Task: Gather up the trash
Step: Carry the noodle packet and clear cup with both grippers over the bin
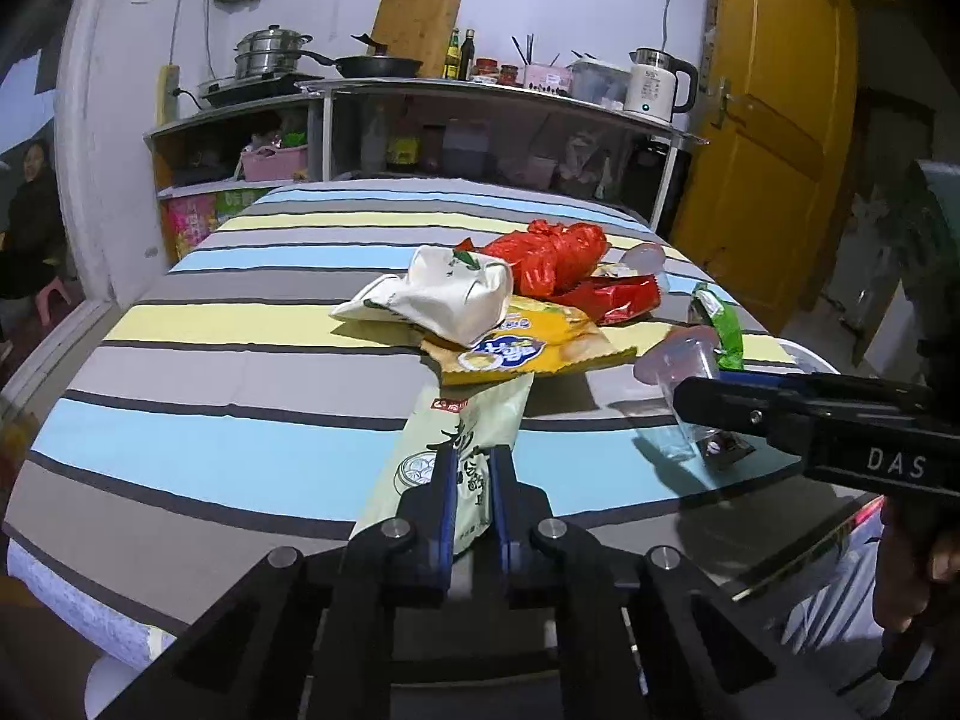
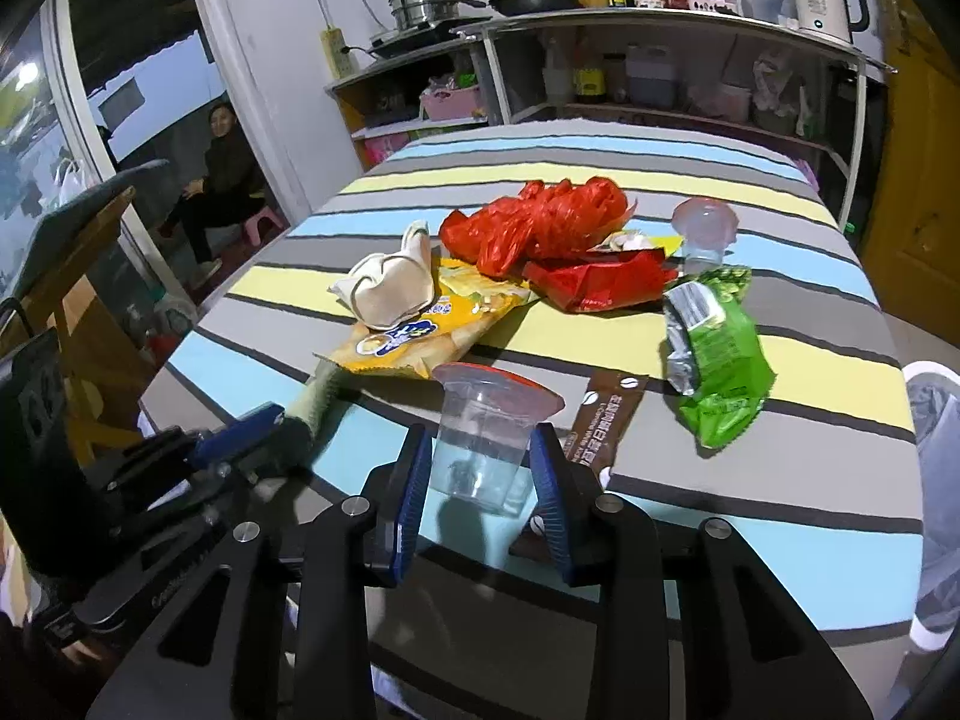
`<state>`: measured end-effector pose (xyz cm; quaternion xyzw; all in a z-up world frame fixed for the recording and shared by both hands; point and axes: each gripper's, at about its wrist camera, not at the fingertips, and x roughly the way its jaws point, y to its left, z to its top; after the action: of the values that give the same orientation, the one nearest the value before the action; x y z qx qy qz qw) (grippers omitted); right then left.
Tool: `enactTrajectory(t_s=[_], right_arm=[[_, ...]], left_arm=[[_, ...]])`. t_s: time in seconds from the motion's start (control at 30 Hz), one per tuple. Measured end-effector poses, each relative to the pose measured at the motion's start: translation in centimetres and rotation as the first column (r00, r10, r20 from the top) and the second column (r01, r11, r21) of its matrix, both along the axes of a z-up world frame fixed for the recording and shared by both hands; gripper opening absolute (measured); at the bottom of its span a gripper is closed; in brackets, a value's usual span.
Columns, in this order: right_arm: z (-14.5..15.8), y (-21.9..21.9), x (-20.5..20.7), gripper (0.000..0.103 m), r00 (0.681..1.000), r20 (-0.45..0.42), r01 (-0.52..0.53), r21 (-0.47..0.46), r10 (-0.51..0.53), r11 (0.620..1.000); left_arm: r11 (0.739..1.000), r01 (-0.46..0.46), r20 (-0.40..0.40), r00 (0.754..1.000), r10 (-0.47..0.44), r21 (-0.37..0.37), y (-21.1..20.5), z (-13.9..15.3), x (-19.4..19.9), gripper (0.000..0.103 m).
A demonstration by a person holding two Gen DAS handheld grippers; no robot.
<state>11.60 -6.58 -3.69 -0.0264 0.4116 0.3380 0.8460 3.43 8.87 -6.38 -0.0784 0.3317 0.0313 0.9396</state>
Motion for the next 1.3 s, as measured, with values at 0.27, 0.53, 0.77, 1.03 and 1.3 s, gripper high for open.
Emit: enactTrajectory(t_s=[0.27,0.53,0.77,1.03,1.3], right_arm=[[0.4,-1.1,-0.2,0.035,1.0,0.009,0.014,0.015,-0.014,1.0],[1.5,-2.6,-0.6,0.035,0.999,0.039,0.033,0.042,-0.035,0.999],[2.4,-4.9,-0.6,0.035,0.995,0.061,0.076,0.062,-0.079,0.995],[3.2,-8.9,-0.5,0.035,0.981,0.088,0.166,0.073,-0.172,0.983],[3.8,-13.1,-0.1,0.035,0.958,0.101,0.262,0.082,-0.269,0.962]], left_arm=[[1.0,0.007,-0.005,1.0,-0.007,0.001,-0.4,-0.1,0.0,0.01],[0.999,0.033,0.026,0.999,-0.032,-0.026,-1.1,1.5,-0.4,0.01],[0.996,0.077,0.058,0.995,-0.075,-0.033,-2.7,3.3,0.0,0.01],[0.987,0.161,0.088,0.983,-0.158,-0.019,-6.2,4.7,1.6,0.01],[0.967,0.253,0.11,0.962,-0.251,-0.006,-10.2,6.2,3.4,0.01]])
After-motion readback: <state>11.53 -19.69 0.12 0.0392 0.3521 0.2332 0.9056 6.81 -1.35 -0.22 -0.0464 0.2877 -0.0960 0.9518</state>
